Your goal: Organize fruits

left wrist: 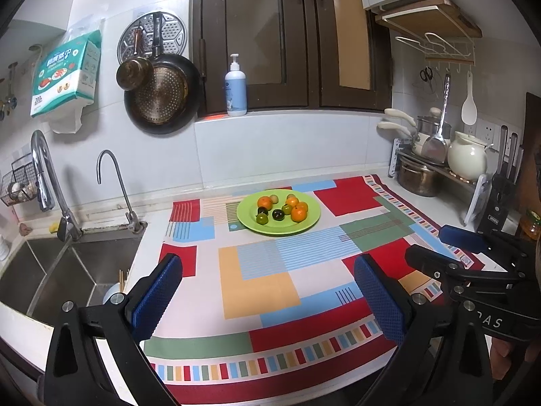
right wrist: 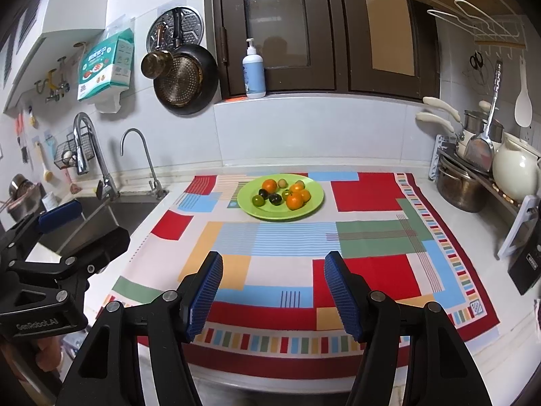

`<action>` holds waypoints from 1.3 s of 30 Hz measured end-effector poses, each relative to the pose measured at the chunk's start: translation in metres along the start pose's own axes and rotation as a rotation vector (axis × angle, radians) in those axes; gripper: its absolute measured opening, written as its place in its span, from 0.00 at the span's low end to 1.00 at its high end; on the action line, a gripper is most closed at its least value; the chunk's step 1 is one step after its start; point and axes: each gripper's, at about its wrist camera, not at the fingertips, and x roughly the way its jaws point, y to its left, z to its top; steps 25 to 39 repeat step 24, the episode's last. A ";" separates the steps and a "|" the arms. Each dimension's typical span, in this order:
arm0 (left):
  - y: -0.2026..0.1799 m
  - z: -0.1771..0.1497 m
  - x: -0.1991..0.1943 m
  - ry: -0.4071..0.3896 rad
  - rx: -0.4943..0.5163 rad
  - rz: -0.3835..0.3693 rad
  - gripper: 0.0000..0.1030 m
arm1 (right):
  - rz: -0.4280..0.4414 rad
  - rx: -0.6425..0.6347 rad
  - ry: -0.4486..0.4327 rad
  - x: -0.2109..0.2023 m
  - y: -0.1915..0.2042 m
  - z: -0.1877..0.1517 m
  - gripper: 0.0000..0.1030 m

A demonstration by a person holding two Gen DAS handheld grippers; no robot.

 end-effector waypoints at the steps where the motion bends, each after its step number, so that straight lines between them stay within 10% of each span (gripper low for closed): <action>1: 0.000 0.000 0.000 -0.001 0.000 0.002 1.00 | 0.001 0.000 0.000 0.000 0.000 0.000 0.61; 39: 0.000 0.001 0.006 0.014 0.000 -0.002 1.00 | 0.007 -0.001 0.010 0.004 -0.003 -0.001 0.61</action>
